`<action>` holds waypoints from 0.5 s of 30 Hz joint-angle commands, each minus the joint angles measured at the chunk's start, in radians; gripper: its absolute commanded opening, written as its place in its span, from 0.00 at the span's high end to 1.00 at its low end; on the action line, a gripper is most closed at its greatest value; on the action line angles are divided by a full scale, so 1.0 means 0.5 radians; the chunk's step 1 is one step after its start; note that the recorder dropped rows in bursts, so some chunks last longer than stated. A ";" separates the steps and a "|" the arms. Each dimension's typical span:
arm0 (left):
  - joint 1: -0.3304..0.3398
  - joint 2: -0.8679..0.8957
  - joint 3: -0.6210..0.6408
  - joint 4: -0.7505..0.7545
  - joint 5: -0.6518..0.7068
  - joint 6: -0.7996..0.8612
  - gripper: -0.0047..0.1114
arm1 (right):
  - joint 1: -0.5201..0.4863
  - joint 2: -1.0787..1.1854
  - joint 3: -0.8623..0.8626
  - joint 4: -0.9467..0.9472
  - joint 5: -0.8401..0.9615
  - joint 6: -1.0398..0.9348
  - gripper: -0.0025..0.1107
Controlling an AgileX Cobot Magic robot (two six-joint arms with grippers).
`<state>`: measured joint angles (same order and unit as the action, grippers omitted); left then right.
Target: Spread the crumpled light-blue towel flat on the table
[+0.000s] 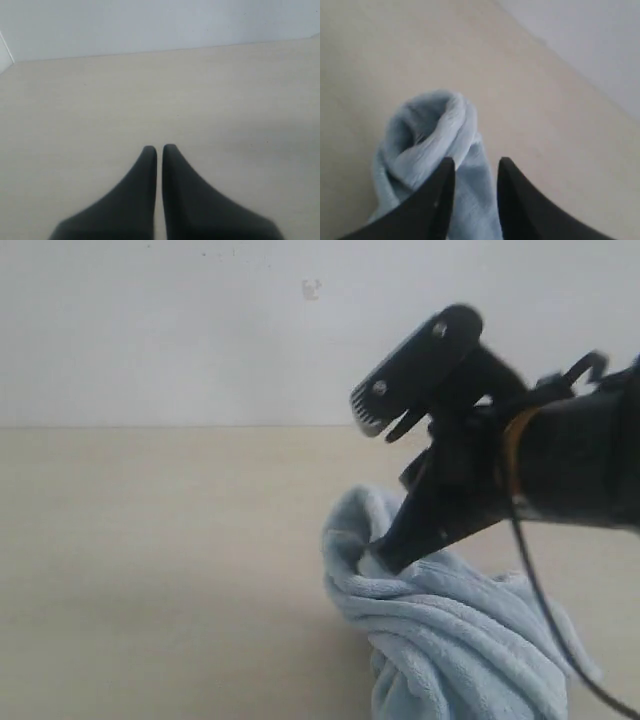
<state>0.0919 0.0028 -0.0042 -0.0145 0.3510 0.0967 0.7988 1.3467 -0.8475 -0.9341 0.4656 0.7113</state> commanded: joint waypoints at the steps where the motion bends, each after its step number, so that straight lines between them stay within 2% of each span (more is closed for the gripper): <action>1: 0.007 -0.006 0.008 0.002 -0.021 0.004 0.93 | 0.052 0.249 -0.004 0.503 -0.192 0.034 0.57; 2: 0.007 -0.006 0.008 0.002 -0.021 0.004 0.93 | 0.103 0.269 -0.004 0.623 -0.198 -0.187 0.56; 4: 0.007 -0.006 0.008 0.002 -0.021 0.004 0.93 | 0.183 0.255 -0.012 0.621 -0.167 -0.566 0.56; 7: 0.007 -0.006 0.008 0.002 -0.021 0.004 0.93 | 0.239 0.181 -0.098 0.405 0.202 -0.851 0.56; 9: 0.007 -0.006 0.008 0.002 -0.021 0.004 0.93 | 0.215 0.139 -0.144 0.172 0.486 -0.698 0.56; 11: 0.007 -0.006 0.008 0.002 -0.021 0.004 0.93 | 0.100 0.114 -0.140 -0.193 0.656 -0.224 0.56; 13: 0.007 -0.006 0.008 0.002 -0.021 0.004 0.93 | -0.147 0.129 -0.137 -0.375 0.653 0.273 0.56; 15: 0.007 -0.006 0.008 0.002 -0.021 0.004 0.93 | -0.415 0.182 -0.137 -0.239 0.557 0.299 0.56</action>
<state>0.0919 0.0028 -0.0042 -0.0145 0.3510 0.0967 0.7389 1.4185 -0.9147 -1.0494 0.7452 0.7356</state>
